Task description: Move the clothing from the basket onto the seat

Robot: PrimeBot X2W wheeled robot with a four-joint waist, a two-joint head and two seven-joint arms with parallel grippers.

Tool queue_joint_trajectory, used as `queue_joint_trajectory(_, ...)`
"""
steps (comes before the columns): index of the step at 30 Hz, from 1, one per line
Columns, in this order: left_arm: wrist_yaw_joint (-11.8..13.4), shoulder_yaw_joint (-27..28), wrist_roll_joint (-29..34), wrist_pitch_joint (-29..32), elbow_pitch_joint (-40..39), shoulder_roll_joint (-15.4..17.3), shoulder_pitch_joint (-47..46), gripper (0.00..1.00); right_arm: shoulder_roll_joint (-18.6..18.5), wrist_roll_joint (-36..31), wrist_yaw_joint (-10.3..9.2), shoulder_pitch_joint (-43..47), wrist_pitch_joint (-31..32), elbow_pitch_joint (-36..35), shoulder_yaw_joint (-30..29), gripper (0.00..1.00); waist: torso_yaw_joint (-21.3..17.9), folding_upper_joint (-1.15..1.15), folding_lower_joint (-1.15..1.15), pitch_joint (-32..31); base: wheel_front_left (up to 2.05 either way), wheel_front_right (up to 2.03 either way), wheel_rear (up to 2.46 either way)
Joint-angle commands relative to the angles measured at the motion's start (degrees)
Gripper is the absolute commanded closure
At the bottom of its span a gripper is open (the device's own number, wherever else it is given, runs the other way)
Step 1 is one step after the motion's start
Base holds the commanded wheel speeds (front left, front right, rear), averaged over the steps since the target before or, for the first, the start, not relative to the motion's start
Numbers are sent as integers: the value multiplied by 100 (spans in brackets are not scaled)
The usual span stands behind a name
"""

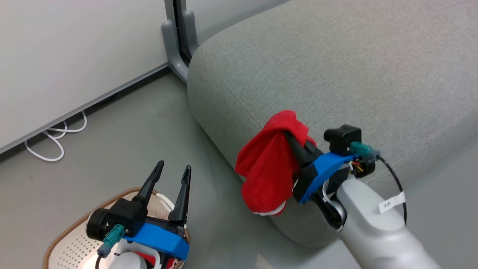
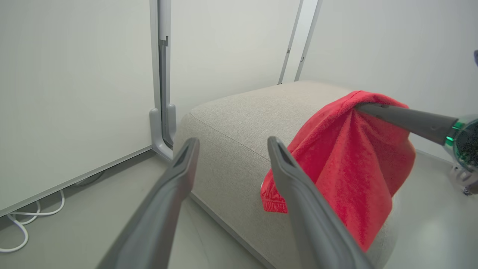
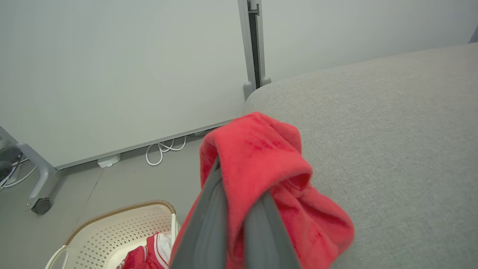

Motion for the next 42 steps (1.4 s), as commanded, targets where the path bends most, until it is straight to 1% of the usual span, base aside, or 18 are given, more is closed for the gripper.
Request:
queue_joint_trajectory(1,-8,28,41,-30,-48,14,23,0,0,51,1,-162,-26,3,-71,100,32,0,0,82,0,0,0)
queue_joint_trajectory(4,-8,-29,78,-30,-135,51,-120,0,-62,70,1,-411,-26,76,-333,100,203,0,0,283,0,0,0)
queue_joint_trajectory(10,-8,-219,158,-30,-338,268,-543,0,-546,14,1,-1175,-27,84,-1086,100,622,0,0,958,0,0,0)
queue_joint_trajectory(15,-8,-377,160,-30,-485,424,-951,0,-1241,-43,1,-1729,3,170,-1850,100,1040,0,0,1559,0,0,0)
queue_joint_trajectory(20,-8,-566,190,-29,-624,547,-1359,0,-1939,-75,1,-2063,90,281,-2571,100,1438,0,0,2168,0,0,0)
queue_joint_trajectory(25,-9,-661,246,-30,-794,654,-1670,0,-2323,-197,1,-2262,42,359,-3154,100,1687,0,0,2715,0,0,0)
queue_joint_trajectory(29,-9,-732,284,-30,-931,693,-1849,0,-2477,-308,1,-2291,0,484,-3630,100,1829,0,0,3061,0,0,0)
queue_joint_trajectory(31,-9,-726,304,-30,-988,692,-1919,0,-2472,-372,1,-2276,-6,563,-3842,100,1872,0,0,3183,0,0,0)
queue_joint_trajectory(36,-9,-717,345,-30,-1071,720,-2006,0,-2328,-544,1,-2181,-21,752,-4154,100,1913,0,0,3364,0,0,0)
queue_joint_trajectory(42,-9,-672,342,-30,-1020,699,-2042,0,-2231,-720,1,-2091,-28,746,-4415,100,1923,0,0,3350,0,0,0)
